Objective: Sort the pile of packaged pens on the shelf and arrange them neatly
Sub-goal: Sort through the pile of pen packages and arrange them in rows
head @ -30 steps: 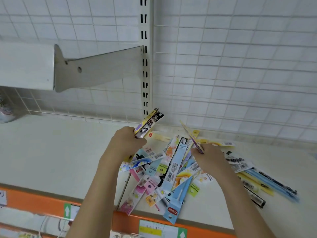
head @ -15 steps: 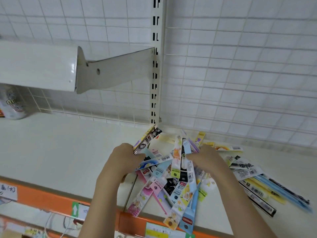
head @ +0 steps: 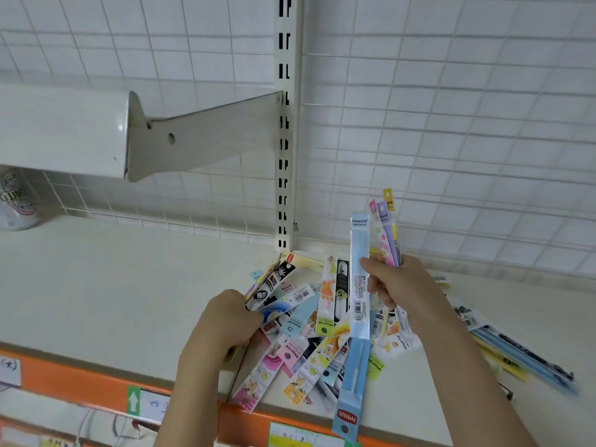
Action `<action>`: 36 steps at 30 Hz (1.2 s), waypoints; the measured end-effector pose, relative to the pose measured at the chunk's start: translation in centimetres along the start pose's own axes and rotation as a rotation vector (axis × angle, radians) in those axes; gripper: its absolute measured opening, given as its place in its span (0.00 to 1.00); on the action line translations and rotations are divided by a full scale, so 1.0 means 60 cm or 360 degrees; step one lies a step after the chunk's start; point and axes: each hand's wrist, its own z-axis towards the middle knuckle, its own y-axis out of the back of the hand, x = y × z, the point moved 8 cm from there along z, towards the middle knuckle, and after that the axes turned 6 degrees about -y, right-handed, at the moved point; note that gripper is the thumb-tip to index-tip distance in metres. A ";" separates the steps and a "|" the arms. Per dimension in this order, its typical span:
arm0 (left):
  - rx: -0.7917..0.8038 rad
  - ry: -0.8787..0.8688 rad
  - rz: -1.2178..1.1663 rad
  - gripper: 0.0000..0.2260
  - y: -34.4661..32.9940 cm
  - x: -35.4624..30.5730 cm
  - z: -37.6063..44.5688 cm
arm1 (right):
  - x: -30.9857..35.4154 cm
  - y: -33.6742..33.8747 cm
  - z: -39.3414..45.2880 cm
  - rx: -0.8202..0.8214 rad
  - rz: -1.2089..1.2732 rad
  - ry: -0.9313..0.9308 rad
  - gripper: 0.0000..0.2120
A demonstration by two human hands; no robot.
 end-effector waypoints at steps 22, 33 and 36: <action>-0.0072 -0.0592 -0.1136 0.06 0.062 -0.126 -0.086 | 0.009 0.037 -0.013 -0.0058 0.0102 0.0100 0.11; 0.0086 -0.0737 -0.1120 0.07 0.029 -0.150 -0.090 | -0.007 0.059 -0.017 -0.0059 0.0139 0.0135 0.06; 0.0031 -0.0742 -0.1044 0.07 0.026 -0.149 -0.085 | -0.008 0.072 -0.019 -0.0160 0.0127 0.0178 0.10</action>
